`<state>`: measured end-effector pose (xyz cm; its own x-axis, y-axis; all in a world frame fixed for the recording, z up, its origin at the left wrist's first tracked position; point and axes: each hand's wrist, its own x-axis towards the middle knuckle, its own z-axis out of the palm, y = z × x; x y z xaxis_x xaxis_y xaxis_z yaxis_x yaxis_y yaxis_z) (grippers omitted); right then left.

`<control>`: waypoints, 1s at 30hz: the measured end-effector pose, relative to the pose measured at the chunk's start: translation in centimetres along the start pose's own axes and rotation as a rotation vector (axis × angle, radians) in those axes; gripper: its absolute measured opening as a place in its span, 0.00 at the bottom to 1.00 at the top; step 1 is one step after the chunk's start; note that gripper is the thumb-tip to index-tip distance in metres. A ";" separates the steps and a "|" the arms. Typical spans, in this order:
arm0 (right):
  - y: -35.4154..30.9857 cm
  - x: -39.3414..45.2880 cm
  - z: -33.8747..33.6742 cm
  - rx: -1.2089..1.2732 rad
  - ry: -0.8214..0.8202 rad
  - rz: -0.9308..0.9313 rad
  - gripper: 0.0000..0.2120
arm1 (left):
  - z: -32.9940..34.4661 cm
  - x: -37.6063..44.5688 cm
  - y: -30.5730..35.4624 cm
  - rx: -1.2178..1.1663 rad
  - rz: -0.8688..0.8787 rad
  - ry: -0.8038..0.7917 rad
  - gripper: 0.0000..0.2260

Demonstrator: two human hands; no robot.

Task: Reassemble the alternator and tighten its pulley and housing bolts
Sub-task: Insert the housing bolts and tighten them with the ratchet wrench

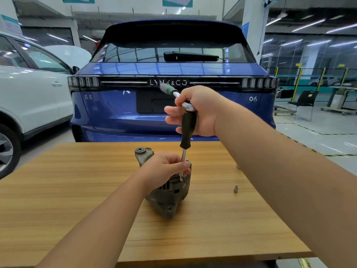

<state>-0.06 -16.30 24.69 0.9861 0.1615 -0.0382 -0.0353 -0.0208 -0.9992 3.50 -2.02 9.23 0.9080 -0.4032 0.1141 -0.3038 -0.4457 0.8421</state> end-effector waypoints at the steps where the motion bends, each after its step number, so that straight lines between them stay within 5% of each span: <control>1: 0.9 0.4 -0.1 0.176 -0.005 0.006 0.08 | 0.0 0.0 0.0 0.000 -0.002 0.004 0.06; 4: 3.1 1.7 0.0 0.615 0.101 -0.056 0.07 | 0.0 0.0 0.2 0.024 -0.025 0.034 0.07; 6: 4.3 1.9 0.3 0.616 0.197 -0.278 0.04 | 0.1 0.0 0.2 0.045 -0.037 0.048 0.08; 9: 6.0 1.3 -0.1 -0.320 0.490 -0.909 0.04 | 0.2 0.1 0.2 0.046 -0.036 0.051 0.08; 11: 6.5 1.4 -0.4 -0.829 0.510 -1.140 0.09 | 0.1 0.1 0.2 0.045 -0.022 0.050 0.08; 18: 5.5 0.7 0.4 -0.961 0.298 -1.001 0.15 | 0.1 -0.3 0.3 0.035 0.018 0.076 0.09; 25: 3.8 0.1 0.4 -1.160 0.339 -0.928 0.17 | 0.2 -0.2 0.3 0.033 0.008 0.075 0.08; 30: 0.4 0.2 0.7 -1.319 0.359 -0.543 0.19 | 0.0 -0.1 0.1 -0.002 0.019 0.054 0.06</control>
<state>0.05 -15.57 24.23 0.8230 0.1998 0.5317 0.3208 -0.9360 -0.1450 3.38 -2.05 9.29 0.9164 -0.3678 0.1578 -0.3202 -0.4371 0.8405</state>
